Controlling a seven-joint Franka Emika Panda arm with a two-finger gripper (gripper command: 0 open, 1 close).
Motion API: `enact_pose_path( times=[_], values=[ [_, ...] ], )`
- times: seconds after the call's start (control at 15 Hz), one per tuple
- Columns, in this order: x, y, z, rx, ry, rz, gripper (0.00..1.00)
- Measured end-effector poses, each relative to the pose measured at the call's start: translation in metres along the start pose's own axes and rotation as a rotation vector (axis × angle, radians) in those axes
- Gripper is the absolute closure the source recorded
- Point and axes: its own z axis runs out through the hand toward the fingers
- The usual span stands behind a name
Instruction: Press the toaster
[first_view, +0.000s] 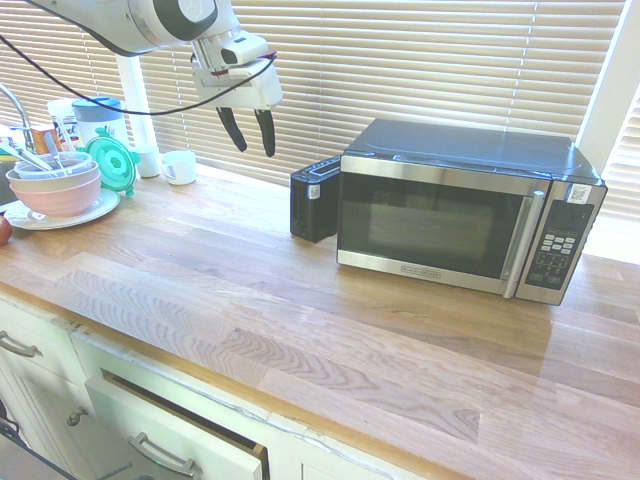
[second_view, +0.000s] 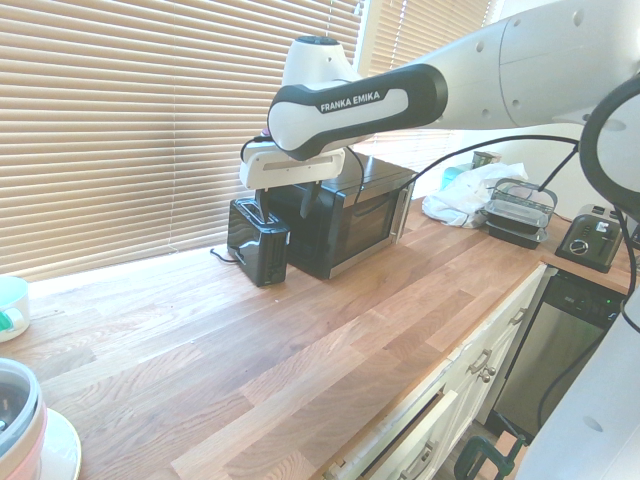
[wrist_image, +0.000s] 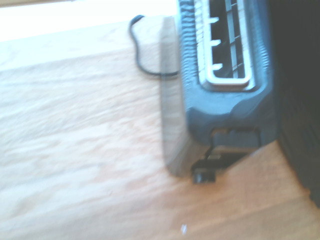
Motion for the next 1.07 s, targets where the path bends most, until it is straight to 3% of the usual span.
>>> enact_pose_path(
  times=[0.33,0.6,0.93,1.0,1.07],
  values=[
    [0.021,-0.007,0.040,0.008,0.040,0.020,0.00],
    [0.027,-0.009,0.039,0.018,0.111,0.010,0.00],
    [0.022,-0.015,0.052,0.019,0.110,-0.004,0.00],
    [0.020,-0.017,0.056,0.019,0.107,-0.009,1.00],
    [0.019,-0.018,0.059,0.023,0.108,-0.011,1.00]
  ],
)
